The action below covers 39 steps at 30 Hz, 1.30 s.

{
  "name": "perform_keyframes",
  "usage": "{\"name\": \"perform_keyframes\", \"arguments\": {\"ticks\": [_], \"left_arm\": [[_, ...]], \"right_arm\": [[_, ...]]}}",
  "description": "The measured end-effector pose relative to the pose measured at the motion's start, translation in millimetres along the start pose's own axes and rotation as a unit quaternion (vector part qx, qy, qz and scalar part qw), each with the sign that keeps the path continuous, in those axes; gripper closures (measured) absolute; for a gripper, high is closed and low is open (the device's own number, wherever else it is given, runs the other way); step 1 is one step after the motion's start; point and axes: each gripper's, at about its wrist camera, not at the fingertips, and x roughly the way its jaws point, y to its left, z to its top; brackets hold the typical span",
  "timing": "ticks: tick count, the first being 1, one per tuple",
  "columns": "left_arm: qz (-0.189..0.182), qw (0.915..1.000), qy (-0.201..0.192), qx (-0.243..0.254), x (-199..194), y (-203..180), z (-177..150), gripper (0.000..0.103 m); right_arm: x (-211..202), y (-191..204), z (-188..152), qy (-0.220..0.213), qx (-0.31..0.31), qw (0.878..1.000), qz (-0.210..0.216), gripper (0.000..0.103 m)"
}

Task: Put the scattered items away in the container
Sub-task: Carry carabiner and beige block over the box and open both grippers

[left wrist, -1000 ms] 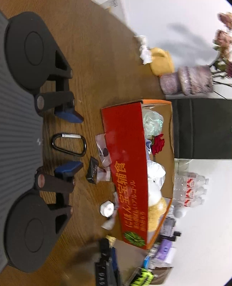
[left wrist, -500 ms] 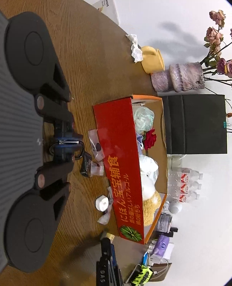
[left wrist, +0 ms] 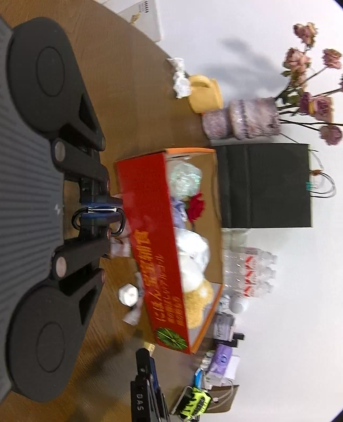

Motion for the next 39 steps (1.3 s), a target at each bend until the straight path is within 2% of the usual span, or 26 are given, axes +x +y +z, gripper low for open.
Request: {"name": "perform_keyframes", "arguments": {"ticks": [7, 12, 17, 21, 25, 27, 28, 29, 31, 34, 39], "left_arm": [[-0.003, 0.9983, -0.057, -0.010, -10, 2, 42, 0.098], [-0.005, 0.9953, -0.088, -0.040, 12, 8, 81, 0.098], [0.002, 0.9939, -0.083, -0.072, 60, 15, 104, 0.098], [0.003, 0.9936, -0.059, -0.096, 99, 24, 105, 0.098], [-0.002, 0.9941, -0.038, -0.101, 127, 27, 103, 0.096], [-0.007, 0.9941, -0.028, -0.105, 133, 27, 101, 0.079], [-0.010, 0.9940, -0.026, -0.106, 134, 27, 99, 0.044], [-0.004, 0.9939, -0.030, -0.106, 134, 27, 97, 0.019], [0.024, 0.9942, -0.045, -0.094, 130, 23, 94, 0.003], [0.034, 0.9942, -0.063, -0.080, 122, 19, 93, 0.000], [0.027, 0.9938, -0.064, -0.087, 116, 19, 92, 0.000]], "right_arm": [[-18, 5, 35, -0.053, -0.005, 0.999, 0.011, 0.080], [-5, 7, 79, -0.087, -0.008, 0.996, 0.002, 0.081], [33, -9, 114, -0.085, 0.009, 0.996, -0.019, 0.081], [72, -24, 126, -0.065, 0.013, 0.997, -0.035, 0.080], [101, -34, 131, -0.049, 0.027, 0.998, -0.030, 0.080], [109, -39, 133, -0.044, 0.042, 0.998, -0.009, 0.076], [110, -39, 133, -0.042, 0.049, 0.998, -0.003, 0.057], [111, -40, 134, -0.045, 0.055, 0.997, -0.003, 0.031], [108, -37, 133, -0.059, 0.046, 0.997, -0.015, 0.012], [105, -32, 134, -0.057, 0.031, 0.997, -0.028, 0.011], [102, -25, 134, -0.046, 0.026, 0.998, -0.021, 0.007]]}}
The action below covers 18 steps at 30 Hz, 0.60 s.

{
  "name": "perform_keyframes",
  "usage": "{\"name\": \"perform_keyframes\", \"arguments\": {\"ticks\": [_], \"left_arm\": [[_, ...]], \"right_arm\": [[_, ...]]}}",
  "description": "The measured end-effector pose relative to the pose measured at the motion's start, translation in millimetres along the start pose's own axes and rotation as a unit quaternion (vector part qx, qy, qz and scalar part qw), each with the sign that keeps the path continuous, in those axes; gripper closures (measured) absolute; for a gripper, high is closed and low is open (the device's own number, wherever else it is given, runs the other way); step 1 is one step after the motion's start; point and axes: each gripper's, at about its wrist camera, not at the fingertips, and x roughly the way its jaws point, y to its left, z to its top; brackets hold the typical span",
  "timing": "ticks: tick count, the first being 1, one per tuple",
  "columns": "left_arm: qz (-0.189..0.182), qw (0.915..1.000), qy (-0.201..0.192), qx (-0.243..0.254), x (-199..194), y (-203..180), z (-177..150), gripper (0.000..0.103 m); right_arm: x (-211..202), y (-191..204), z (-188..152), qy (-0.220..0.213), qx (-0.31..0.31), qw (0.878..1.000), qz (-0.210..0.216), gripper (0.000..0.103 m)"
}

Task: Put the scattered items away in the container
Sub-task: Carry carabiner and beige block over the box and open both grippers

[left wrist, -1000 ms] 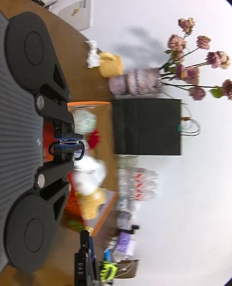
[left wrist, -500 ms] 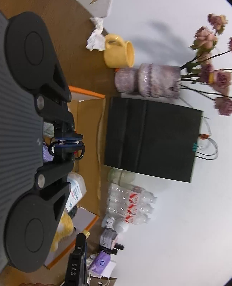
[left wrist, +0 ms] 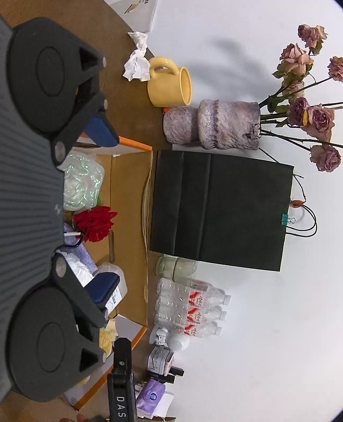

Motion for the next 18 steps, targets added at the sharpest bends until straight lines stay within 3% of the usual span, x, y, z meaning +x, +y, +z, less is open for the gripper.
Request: {"name": "perform_keyframes", "arguments": {"ticks": [18], "left_arm": [[0.001, 0.9999, 0.008, -0.006, 1.6, 1.4, -1.1, 0.000]], "right_arm": [[-4.5, 10.9, -3.0, 0.014, -0.014, 1.000, 0.000, 0.006]]}}
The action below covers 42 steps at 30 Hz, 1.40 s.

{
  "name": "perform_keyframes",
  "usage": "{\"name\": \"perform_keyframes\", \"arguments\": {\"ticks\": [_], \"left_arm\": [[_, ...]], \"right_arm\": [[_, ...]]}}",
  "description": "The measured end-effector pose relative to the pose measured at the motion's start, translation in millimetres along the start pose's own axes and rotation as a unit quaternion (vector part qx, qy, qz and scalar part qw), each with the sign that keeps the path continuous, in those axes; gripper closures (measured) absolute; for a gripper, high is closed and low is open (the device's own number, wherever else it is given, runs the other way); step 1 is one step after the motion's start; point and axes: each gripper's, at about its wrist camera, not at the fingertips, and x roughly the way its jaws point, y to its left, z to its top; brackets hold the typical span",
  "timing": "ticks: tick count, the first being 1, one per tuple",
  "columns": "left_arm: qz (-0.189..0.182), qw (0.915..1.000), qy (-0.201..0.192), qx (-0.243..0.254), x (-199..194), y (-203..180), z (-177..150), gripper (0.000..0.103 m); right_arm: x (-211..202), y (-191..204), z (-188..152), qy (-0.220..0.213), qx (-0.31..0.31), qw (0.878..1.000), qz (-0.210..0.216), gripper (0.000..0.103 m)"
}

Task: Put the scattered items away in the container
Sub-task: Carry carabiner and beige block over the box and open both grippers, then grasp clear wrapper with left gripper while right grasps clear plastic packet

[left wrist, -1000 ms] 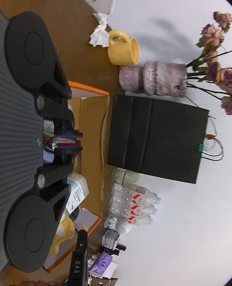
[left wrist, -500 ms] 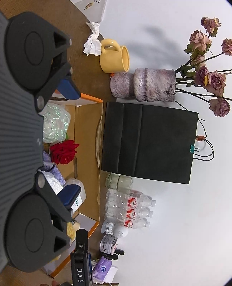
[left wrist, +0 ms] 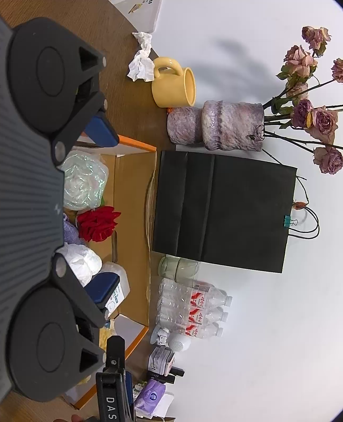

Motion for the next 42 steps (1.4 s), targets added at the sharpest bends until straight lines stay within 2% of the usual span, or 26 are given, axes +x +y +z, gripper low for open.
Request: {"name": "perform_keyframes", "arguments": {"ticks": [6, 11, 14, 18, 24, 27, 29, 31, 34, 38, 42], "left_arm": [[-0.008, 0.9999, 0.003, -0.009, -18, -5, 6, 0.000], [-0.036, 0.9992, 0.005, -0.016, -48, -7, 8, 0.000], [-0.041, 0.9991, 0.008, 0.000, -67, -5, -1, 0.000], [-0.029, 0.9992, 0.021, 0.018, -85, 1, -18, 0.000], [-0.021, 0.9979, 0.060, 0.014, -93, 16, -44, 0.000], [-0.022, 0.9961, 0.085, 0.008, -87, 19, -55, 0.002], [-0.020, 0.9945, 0.103, 0.001, -80, 18, -61, 0.007], [-0.017, 0.9924, 0.122, -0.007, -71, 19, -65, 0.012], [-0.017, 0.9900, 0.139, -0.019, -60, 18, -70, 0.018], [-0.003, 0.9888, 0.148, -0.019, -50, 14, -72, 0.028], [0.010, 0.9893, 0.146, -0.009, -47, 10, -72, 0.032]], "right_arm": [[-23, 10, -1, -0.003, -0.009, 1.000, 0.004, 0.006], [-58, 17, -16, -0.017, -0.020, 1.000, 0.016, 0.005], [-77, 18, -27, -0.022, -0.029, 0.999, 0.019, 0.005], [-95, 20, -49, -0.019, -0.037, 0.999, 0.021, 0.005], [-97, 28, -85, 0.014, -0.051, 0.998, 0.034, 0.007], [-87, 35, -99, 0.035, -0.059, 0.997, 0.035, 0.012], [-77, 39, -105, 0.051, -0.060, 0.996, 0.031, 0.025], [-69, 41, -108, 0.067, -0.053, 0.996, 0.036, 0.034], [-61, 45, -109, 0.070, -0.051, 0.995, 0.044, 0.039], [-50, 49, -108, 0.084, -0.059, 0.994, 0.041, 0.057], [-48, 48, -110, 0.085, -0.060, 0.994, 0.044, 0.067]]}}
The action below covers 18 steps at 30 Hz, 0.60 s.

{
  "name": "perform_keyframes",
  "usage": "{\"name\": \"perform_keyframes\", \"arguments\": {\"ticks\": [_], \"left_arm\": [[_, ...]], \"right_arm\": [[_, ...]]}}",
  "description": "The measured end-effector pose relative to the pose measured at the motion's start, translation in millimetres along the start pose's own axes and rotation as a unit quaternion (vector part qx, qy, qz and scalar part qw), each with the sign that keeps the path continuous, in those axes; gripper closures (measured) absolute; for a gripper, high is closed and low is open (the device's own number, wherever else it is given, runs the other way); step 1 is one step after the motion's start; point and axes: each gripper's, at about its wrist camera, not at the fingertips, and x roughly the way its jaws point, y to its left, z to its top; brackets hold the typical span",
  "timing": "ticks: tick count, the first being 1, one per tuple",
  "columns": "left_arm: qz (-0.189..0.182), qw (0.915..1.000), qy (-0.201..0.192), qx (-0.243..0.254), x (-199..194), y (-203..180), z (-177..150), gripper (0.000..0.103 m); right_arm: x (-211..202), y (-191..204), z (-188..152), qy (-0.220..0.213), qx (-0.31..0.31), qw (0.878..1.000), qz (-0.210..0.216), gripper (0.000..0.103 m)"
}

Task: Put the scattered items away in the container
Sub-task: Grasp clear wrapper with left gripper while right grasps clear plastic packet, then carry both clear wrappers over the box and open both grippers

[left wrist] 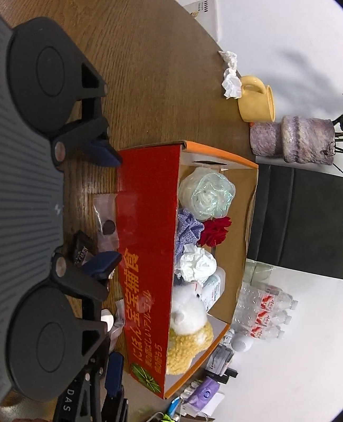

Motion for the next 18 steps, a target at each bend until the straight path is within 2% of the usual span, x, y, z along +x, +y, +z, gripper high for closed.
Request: {"name": "perform_keyframes", "arguments": {"ticks": [1, 2, 3, 4, 5, 7, 18], "left_arm": [[0.008, 0.9999, -0.001, 0.007, 0, -2, -1, 0.039], [0.019, 0.9996, -0.003, 0.019, 0, -5, -2, 0.049], [0.029, 0.9990, -0.006, 0.032, 0, -8, -3, 0.054], [0.036, 0.9983, -0.009, 0.044, -1, -10, -5, 0.064], [0.035, 0.9980, -0.012, 0.051, -2, -10, -6, 0.078], [0.029, 0.9982, -0.012, 0.051, -4, -9, -8, 0.094], [0.012, 0.9987, -0.027, 0.042, -21, 0, -14, 0.095]], "right_arm": [[-1, 0, 0, -0.001, -0.001, 1.000, 0.002, 0.078], [-2, 0, -1, -0.002, -0.001, 1.000, 0.001, 0.083], [-3, 0, -2, -0.002, -0.003, 1.000, 0.000, 0.083], [-4, 0, -3, -0.003, -0.006, 1.000, -0.001, 0.083], [-6, 1, -4, -0.004, -0.008, 1.000, -0.002, 0.083], [-8, 1, -6, -0.006, -0.008, 1.000, -0.003, 0.083], [-25, -7, -13, -0.019, 0.006, 1.000, -0.010, 0.083]]}}
